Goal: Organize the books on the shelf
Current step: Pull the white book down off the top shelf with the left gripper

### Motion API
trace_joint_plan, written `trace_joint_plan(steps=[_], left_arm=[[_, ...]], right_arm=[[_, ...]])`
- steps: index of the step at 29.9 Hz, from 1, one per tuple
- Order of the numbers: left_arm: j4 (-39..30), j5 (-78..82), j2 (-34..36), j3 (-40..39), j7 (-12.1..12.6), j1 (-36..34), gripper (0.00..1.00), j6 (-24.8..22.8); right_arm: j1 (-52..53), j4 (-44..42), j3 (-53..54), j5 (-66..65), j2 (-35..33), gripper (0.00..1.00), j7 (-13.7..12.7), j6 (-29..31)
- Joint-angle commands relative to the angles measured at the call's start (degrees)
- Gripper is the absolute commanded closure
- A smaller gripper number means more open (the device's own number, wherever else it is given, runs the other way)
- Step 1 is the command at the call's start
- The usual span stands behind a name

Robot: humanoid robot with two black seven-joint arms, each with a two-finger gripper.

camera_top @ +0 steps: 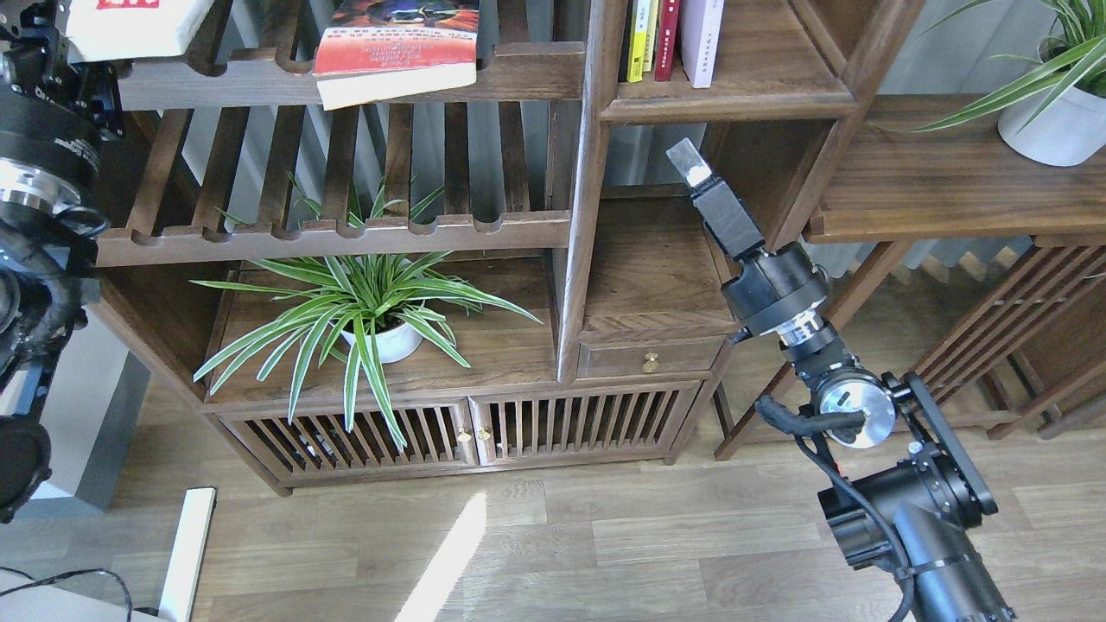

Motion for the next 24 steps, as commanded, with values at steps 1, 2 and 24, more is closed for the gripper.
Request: trace_joint_plan(steps=[1, 2, 24], left_arm=[[-1.6, 0.1, 0.0, -0.3, -0.1, 2.1, 0.96, -1.8], [-2.0, 0.1, 0.1, -0.4, -0.1, 2.5, 0.96, -2.2], [-3.1, 7.0, 0.1, 0.6, 0.6, 12.2, 0.96, -23.9]], right_arm=[[0.5, -0.1, -0.5, 0.0, 0.2, 0.05, 0.0, 0.0], [0.6, -0.1, -0.8, 0.0, 0.2, 0.05, 0.0, 0.0], [4.0, -0.5, -5.3, 0.1, 1.1, 0.05, -0.1, 0.0]])
